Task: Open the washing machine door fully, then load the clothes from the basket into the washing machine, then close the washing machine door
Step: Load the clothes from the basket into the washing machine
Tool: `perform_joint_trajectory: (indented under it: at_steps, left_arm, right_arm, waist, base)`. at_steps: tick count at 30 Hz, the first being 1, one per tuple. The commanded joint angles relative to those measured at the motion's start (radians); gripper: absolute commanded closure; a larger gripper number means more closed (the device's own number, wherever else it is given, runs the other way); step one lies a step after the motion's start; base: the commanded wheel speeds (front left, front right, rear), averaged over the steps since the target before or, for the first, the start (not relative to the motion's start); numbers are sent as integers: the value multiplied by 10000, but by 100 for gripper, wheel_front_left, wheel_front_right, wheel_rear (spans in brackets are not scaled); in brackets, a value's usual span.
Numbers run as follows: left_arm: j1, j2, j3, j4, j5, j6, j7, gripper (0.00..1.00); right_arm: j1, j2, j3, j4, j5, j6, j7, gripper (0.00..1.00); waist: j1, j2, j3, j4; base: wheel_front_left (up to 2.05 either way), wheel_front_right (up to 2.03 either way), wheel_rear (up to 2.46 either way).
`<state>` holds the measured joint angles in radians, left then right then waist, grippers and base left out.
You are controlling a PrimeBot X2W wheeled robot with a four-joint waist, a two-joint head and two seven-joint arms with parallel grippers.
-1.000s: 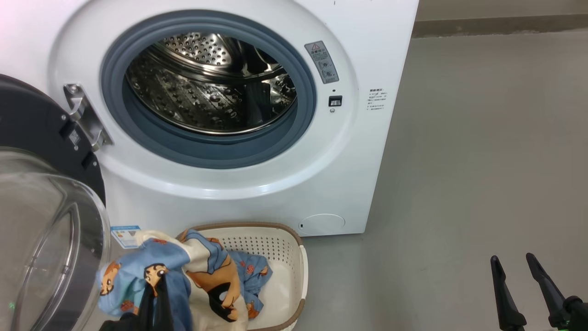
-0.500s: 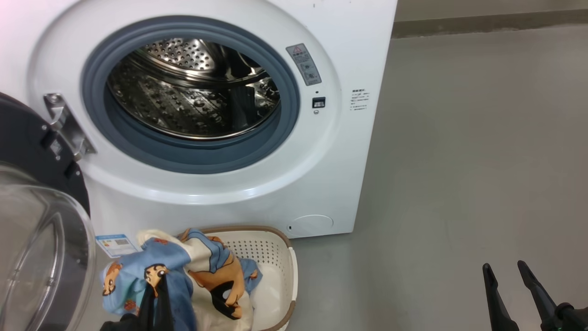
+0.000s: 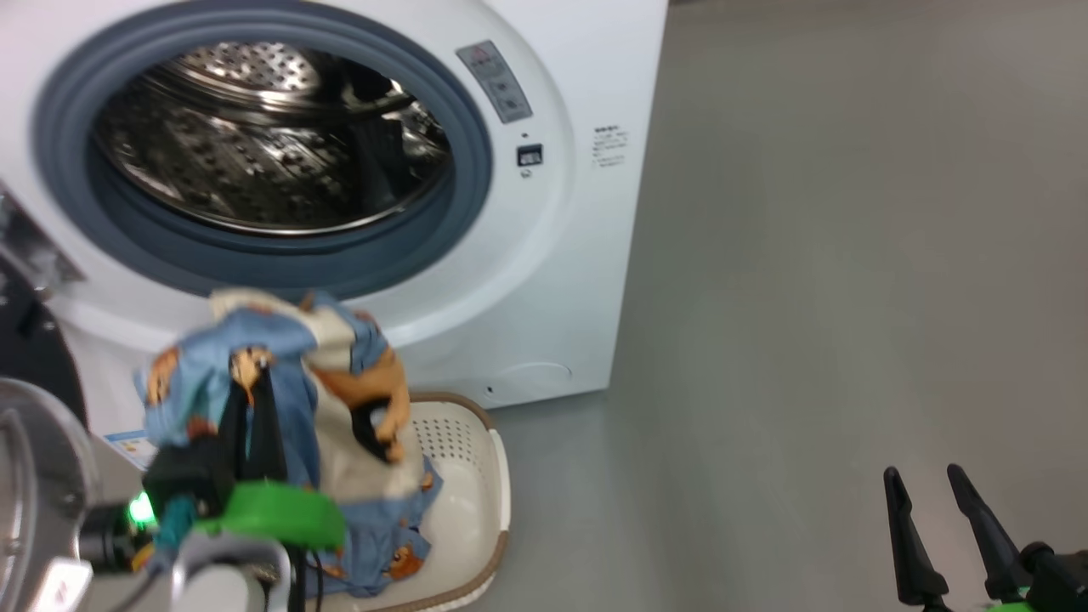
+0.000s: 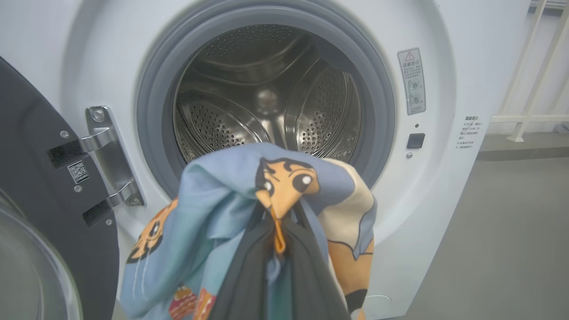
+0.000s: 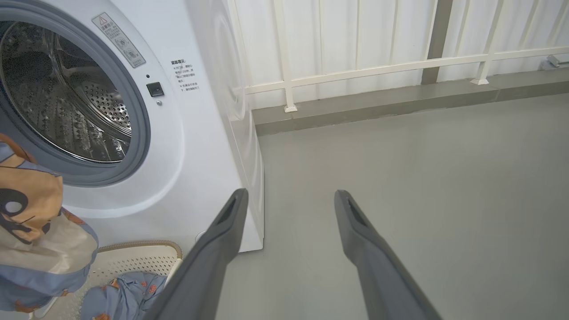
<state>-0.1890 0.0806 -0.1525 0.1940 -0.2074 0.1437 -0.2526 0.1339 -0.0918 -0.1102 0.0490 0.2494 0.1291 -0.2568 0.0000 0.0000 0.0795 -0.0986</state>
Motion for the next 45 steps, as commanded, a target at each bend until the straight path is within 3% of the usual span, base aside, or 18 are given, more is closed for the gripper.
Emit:
perform_joint_trajectory:
  at_steps: [1,17,34,45]
  left_arm:
    - [-645,212,376,-130,83,4,37,100]
    - [-4448,1384,1185,2216,306,471,248,100]
    - [-7715,2446,1327,5635,680,750,-42,100]
    - [-9380,3116,1357,6759,798,843,-80,100]
  right_arm:
    - [-380,-105,218,-193,49,16,-49,0]
    - [-1285,19,699,171,502,16,-49,0]
    - [-1803,-289,1248,401,890,16,-49,0]
    - [-2031,-523,1607,506,1127,16,-49,0]
  waist:
    - [0,0,423,-405]
    - [0,0,2003,-1955]
    - [0,0,3396,-2728]
    - [0,0,4397,-3033]
  base:
    - [0,0,0]
    - [0,0,0]
    - [0,0,0]
    - [0,0,0]
